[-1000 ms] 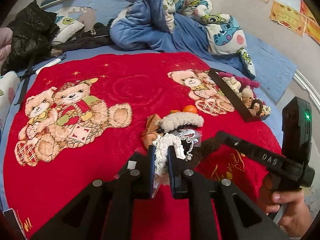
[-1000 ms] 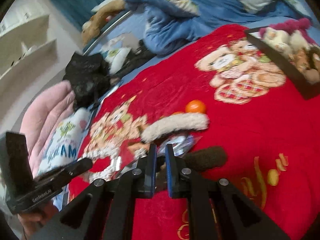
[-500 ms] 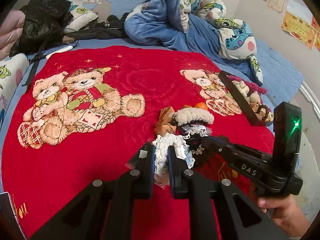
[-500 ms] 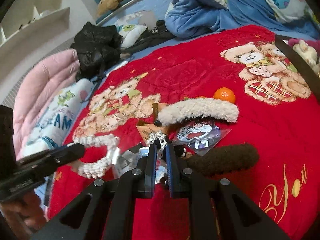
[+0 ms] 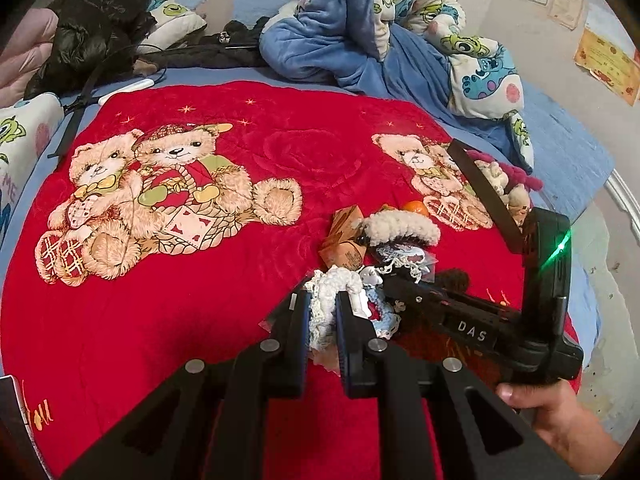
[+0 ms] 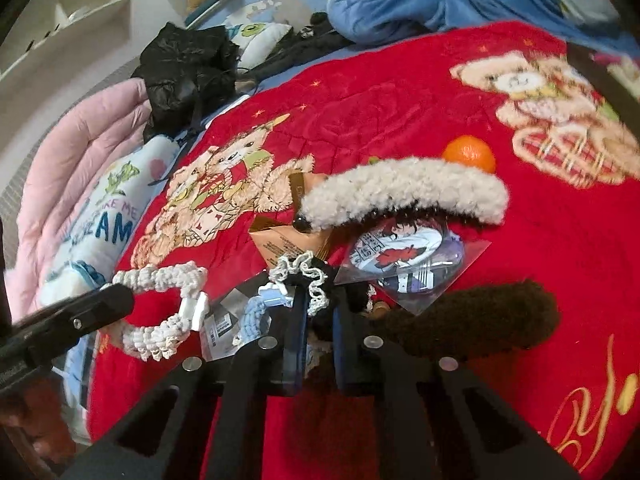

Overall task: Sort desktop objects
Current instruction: 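Lift both held items and carry them toward the black tray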

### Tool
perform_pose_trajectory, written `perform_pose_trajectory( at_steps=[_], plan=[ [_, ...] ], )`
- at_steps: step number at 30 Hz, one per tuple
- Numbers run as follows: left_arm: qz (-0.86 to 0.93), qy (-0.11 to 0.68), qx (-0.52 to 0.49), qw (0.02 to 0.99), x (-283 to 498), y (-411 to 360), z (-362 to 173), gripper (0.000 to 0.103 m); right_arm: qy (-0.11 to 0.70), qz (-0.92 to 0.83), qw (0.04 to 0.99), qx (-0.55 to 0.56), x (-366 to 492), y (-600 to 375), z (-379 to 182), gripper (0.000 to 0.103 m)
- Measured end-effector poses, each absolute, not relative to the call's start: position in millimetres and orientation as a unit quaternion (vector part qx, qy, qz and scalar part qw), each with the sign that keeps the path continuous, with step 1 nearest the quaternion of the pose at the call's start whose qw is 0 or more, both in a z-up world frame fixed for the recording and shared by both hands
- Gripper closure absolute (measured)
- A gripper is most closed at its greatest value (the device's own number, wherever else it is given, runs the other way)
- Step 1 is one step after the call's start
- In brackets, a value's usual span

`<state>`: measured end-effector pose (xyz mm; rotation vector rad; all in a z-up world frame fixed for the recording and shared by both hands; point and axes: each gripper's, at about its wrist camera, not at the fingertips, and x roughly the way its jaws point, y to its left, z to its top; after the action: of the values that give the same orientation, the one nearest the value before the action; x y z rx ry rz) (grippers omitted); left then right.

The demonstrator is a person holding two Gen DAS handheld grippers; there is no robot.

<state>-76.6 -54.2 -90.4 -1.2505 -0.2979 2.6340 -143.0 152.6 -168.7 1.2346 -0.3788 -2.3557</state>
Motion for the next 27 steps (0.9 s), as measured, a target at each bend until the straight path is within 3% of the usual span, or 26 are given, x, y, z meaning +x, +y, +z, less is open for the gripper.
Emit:
perform_pose_trajectory(
  at_steps=[8, 17, 27],
  plan=[
    [0.901, -0.094, -0.403, 0.132, -74.0, -38.5, -77.0, 0.091, -0.215, -0.847, 0.221, 0.433, -135.8, 177.0, -155.5, 0.093],
    [0.899, -0.077, -0.395, 0.172, -71.8, -3.5, -62.2, 0.091, -0.229, -0.865, 0.213, 0.392, -115.9, 202.8, -122.4, 0.093],
    [0.878, -0.051, -0.395, 0.264, -52.8, 70.3, -56.8, 0.091, -0.256, -0.889, 0.127, 0.358, -52.0, 279.2, -110.3, 0.093]
  ],
)
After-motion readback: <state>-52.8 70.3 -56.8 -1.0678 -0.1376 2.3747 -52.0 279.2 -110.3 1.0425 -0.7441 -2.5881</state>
